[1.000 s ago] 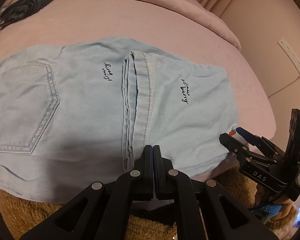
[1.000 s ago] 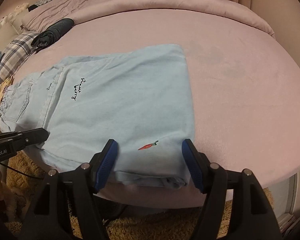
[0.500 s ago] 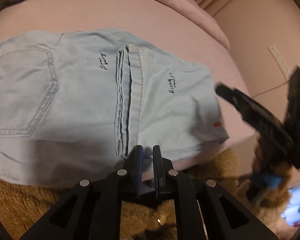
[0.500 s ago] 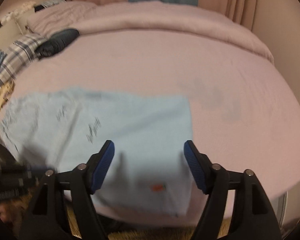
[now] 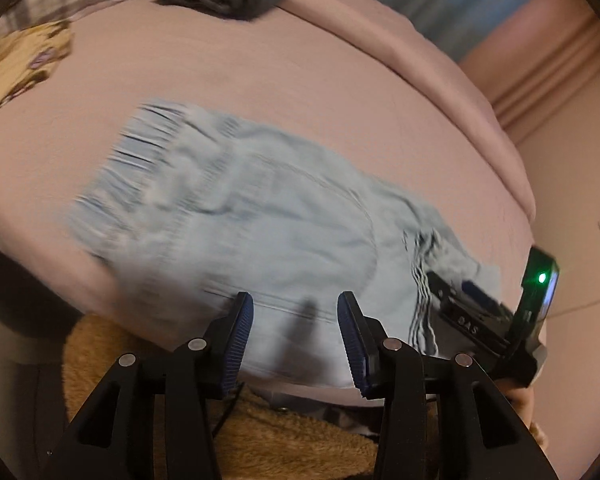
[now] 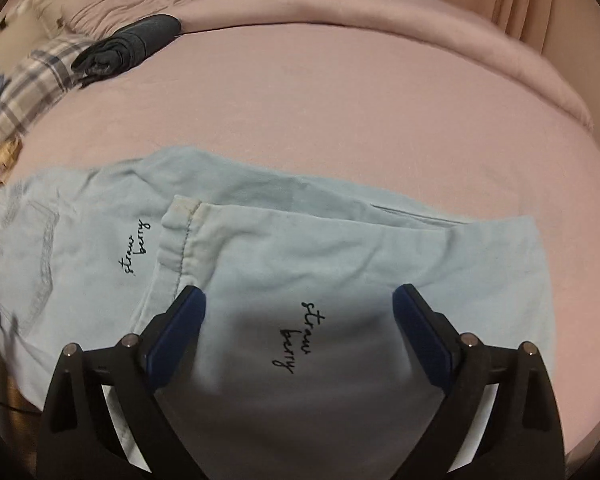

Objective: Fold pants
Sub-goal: 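Grasp the elastic waistband with the left gripper and lift it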

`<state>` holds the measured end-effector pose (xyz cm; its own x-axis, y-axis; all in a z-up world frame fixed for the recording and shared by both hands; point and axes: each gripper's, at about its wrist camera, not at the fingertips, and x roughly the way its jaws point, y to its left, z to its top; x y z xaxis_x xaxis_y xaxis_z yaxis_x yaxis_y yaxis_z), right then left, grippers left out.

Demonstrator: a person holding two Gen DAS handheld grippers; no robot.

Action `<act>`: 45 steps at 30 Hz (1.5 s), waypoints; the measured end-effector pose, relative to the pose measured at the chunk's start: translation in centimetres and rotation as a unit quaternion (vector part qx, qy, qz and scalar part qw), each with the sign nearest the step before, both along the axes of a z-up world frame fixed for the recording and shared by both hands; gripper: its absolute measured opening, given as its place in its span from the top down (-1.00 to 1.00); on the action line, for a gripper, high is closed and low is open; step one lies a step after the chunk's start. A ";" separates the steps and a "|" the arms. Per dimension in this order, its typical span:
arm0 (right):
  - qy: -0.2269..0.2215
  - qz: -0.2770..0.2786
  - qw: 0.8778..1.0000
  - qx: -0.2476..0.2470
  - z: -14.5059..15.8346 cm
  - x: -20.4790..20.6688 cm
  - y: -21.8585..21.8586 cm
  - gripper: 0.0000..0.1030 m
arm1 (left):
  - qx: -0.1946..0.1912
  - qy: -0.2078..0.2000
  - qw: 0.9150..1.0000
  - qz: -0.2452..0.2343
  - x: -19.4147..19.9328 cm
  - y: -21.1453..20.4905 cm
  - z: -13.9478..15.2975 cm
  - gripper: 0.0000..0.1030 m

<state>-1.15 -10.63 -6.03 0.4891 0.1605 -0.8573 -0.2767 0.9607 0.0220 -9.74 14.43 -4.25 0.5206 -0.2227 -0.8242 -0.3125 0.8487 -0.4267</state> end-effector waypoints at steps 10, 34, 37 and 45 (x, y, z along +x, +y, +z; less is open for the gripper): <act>-0.004 0.003 1.000 0.000 -0.3 0.5 -0.2 -0.88 | 0.030 -0.012 0.988 0.148 -2.7 7.8 0.6 -0.06; 0.015 0.040 0.996 0.084 2.6 -2.4 -1.2 -0.27 | 0.017 -0.027 0.989 0.147 0.8 7.3 -3.9 0.32; 0.021 0.038 0.995 0.086 2.3 -2.6 -1.1 -0.27 | 0.076 -0.042 0.986 0.146 0.6 5.7 -1.7 0.66; 0.009 0.029 0.995 0.100 3.2 -2.8 -2.2 -0.27 | 0.040 -0.144 0.984 0.095 1.1 2.7 4.9 0.67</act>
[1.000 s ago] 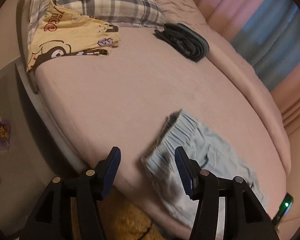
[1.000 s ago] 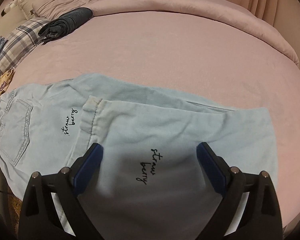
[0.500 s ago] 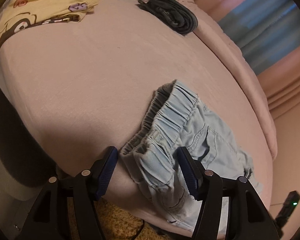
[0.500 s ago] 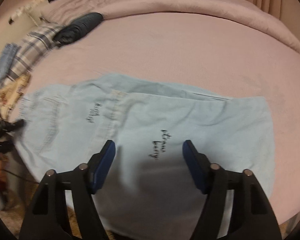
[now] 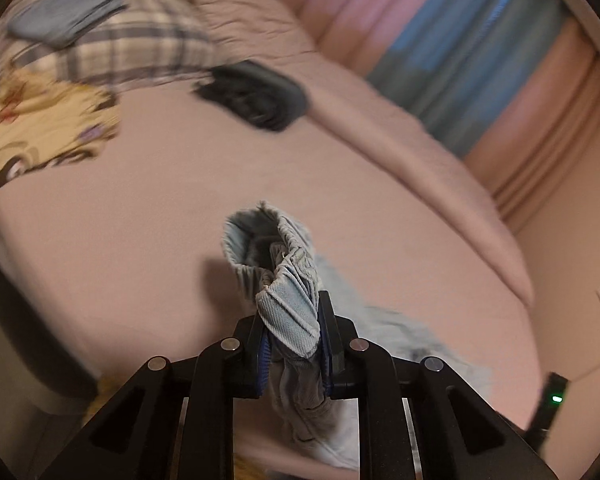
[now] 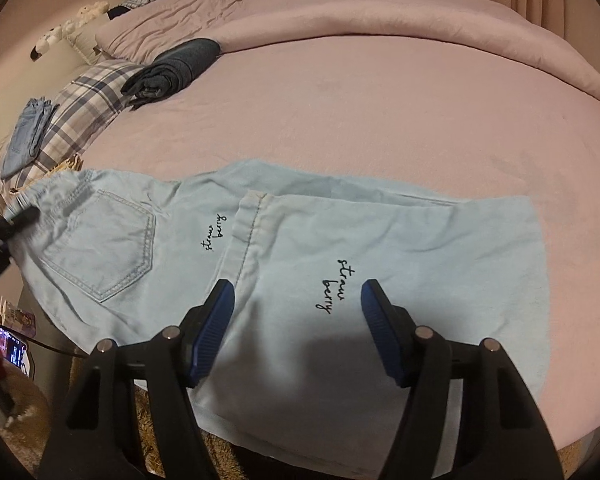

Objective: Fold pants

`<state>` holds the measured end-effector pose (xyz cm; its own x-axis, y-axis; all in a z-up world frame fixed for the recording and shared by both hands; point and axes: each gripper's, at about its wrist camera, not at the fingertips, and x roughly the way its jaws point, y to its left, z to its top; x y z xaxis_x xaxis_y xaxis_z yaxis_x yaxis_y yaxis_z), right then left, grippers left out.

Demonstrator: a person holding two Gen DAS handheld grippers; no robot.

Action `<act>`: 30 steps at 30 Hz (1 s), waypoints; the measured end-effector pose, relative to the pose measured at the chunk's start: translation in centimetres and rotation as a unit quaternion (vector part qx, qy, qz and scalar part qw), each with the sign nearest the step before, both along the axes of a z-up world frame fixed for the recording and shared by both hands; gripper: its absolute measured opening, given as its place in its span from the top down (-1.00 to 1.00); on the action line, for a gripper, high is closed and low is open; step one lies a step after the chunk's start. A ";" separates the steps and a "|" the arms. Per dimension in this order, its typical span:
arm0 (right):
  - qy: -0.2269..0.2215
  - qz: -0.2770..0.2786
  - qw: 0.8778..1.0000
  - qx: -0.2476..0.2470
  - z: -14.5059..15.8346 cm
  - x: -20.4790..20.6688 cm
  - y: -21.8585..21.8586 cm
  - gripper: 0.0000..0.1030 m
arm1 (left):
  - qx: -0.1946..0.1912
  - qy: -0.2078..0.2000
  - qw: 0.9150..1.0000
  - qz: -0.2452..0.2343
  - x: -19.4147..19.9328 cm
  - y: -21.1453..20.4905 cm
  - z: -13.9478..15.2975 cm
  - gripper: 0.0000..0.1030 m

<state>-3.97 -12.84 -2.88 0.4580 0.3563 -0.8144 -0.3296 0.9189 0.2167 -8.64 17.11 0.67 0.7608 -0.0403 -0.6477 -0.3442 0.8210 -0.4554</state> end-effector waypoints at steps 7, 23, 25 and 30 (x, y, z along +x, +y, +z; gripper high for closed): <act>-0.008 -0.022 1.000 0.018 0.9 0.0 -2.1 -0.27 | -0.004 -0.051 0.995 -0.090 1.7 -5.0 3.5 0.67; -0.005 -0.148 0.982 0.114 2.1 -0.9 -13.5 -0.32 | 0.045 0.067 0.940 -0.332 8.5 -23.8 -3.7 0.57; 0.003 -0.153 0.980 0.124 1.8 -1.0 -13.8 -0.32 | 0.039 0.089 0.934 -0.345 8.7 -24.7 -4.7 0.45; 0.009 -0.164 0.976 0.146 1.7 -1.1 -14.6 -0.33 | -0.002 0.068 0.919 -0.388 7.6 -25.0 -2.4 -0.14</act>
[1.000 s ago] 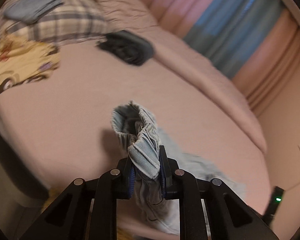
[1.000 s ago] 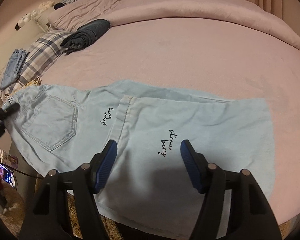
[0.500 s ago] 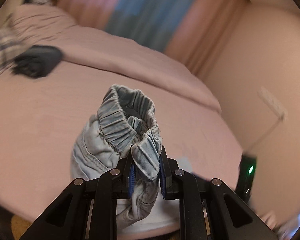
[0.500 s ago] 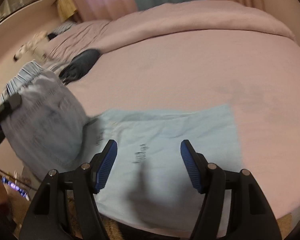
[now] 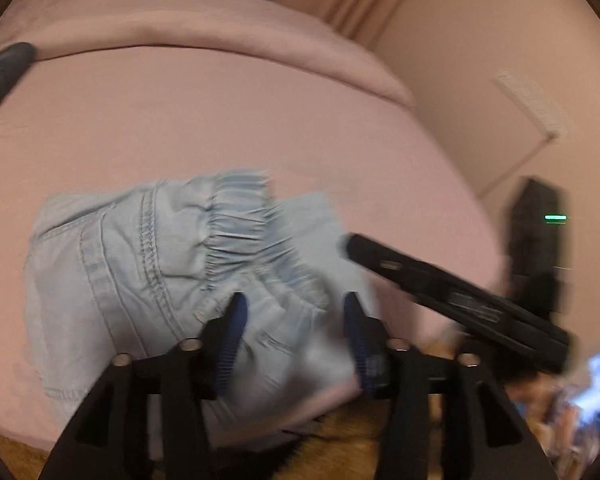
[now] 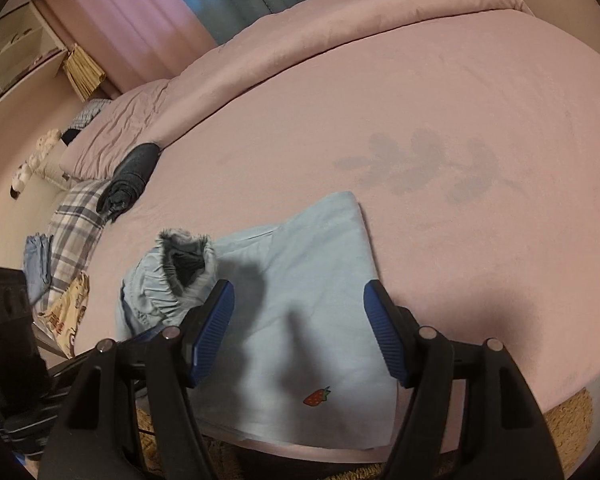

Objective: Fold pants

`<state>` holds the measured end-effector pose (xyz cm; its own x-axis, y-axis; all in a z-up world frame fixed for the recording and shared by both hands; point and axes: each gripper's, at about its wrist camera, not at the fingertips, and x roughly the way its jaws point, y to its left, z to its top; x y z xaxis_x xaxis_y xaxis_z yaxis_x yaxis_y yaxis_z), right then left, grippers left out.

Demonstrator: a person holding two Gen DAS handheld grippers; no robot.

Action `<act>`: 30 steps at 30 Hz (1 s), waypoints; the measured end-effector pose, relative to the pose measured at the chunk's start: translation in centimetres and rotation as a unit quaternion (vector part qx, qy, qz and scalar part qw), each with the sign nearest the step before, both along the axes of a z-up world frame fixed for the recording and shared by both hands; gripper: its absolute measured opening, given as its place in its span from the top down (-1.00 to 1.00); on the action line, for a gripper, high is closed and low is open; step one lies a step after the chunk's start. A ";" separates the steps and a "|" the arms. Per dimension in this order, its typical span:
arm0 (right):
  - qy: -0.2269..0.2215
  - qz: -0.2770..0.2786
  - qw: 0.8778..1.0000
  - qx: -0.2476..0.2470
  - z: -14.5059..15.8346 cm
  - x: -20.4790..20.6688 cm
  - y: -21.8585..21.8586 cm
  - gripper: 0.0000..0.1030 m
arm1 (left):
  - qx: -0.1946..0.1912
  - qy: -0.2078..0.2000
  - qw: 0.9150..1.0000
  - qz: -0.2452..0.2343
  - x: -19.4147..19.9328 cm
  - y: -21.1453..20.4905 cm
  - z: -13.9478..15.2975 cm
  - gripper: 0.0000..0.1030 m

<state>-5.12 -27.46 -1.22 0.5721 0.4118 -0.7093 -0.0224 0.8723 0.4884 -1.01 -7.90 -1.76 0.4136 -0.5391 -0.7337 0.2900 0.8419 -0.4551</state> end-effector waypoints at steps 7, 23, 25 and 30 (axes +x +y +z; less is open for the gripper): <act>0.001 0.032 0.999 0.029 0.0 -0.2 1.6 -0.35 | 0.017 -0.038 0.998 0.039 -2.4 3.5 3.4 -0.47; -0.048 0.086 0.993 0.073 2.9 -1.2 5.8 0.49 | 0.043 0.029 0.976 0.211 -3.0 12.2 -0.4 -0.47; -0.072 0.063 0.995 0.034 4.2 -2.0 5.0 0.48 | 0.021 0.023 0.980 0.197 -3.1 11.9 0.0 -0.47; -0.001 0.038 0.999 -0.006 1.1 -1.1 3.2 0.43 | 0.071 0.038 0.981 0.177 -2.0 9.2 -1.8 -0.47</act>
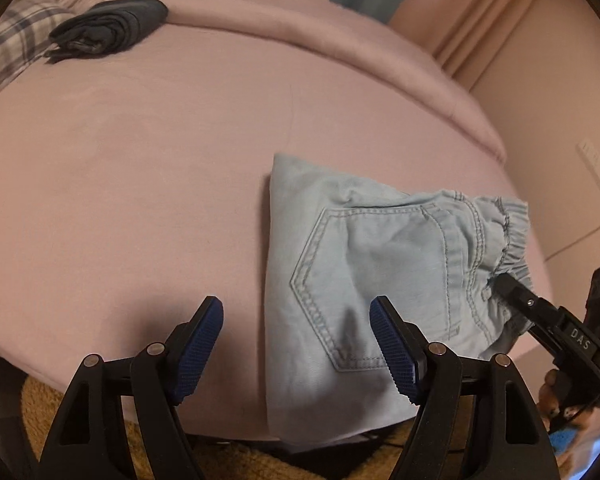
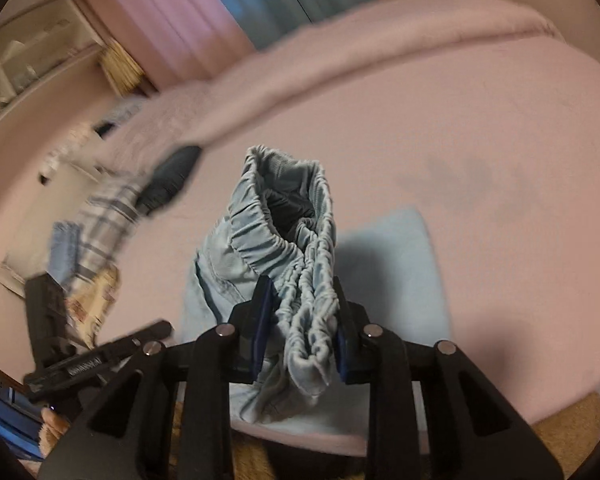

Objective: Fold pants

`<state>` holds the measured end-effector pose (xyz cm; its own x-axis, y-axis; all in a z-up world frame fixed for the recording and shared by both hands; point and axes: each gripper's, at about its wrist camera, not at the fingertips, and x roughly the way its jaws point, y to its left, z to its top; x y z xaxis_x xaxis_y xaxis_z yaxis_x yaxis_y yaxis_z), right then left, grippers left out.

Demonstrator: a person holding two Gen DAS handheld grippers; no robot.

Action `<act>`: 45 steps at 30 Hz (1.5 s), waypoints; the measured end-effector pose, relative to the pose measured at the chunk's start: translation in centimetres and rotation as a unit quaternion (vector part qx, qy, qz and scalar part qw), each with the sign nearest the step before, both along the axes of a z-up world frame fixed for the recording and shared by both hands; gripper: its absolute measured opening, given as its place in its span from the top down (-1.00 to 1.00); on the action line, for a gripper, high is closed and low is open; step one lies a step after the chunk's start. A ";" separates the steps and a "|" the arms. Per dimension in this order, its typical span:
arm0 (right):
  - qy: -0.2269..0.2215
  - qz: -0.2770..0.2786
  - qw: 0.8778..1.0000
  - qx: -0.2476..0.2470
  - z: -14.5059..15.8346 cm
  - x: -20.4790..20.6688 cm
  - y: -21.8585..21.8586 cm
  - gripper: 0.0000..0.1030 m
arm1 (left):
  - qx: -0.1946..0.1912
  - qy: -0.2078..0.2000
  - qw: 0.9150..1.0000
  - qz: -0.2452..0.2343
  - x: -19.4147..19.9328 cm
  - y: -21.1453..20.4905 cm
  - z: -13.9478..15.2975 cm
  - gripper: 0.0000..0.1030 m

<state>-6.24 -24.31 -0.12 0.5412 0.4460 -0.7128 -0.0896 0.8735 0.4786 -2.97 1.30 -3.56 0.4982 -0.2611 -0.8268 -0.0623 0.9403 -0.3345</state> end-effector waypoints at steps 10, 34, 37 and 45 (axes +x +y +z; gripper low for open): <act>-0.004 -0.041 0.992 -0.121 0.5 -1.2 -1.0 -0.26 | 0.032 0.010 0.999 -0.014 0.9 -1.9 -2.6 -0.25; -0.102 0.002 0.978 -0.183 2.2 -2.9 2.3 0.54 | 0.031 0.015 0.999 -0.022 0.9 -1.1 -1.4 -0.24; -0.112 -0.006 0.975 -0.193 2.7 -3.4 2.5 0.66 | 0.016 0.004 1.000 -0.026 0.5 -0.8 -0.2 -0.24; -0.046 0.013 0.969 -0.241 -2.1 -2.3 2.6 0.62 | 0.038 0.030 0.998 -0.026 1.3 -0.7 -1.9 -0.24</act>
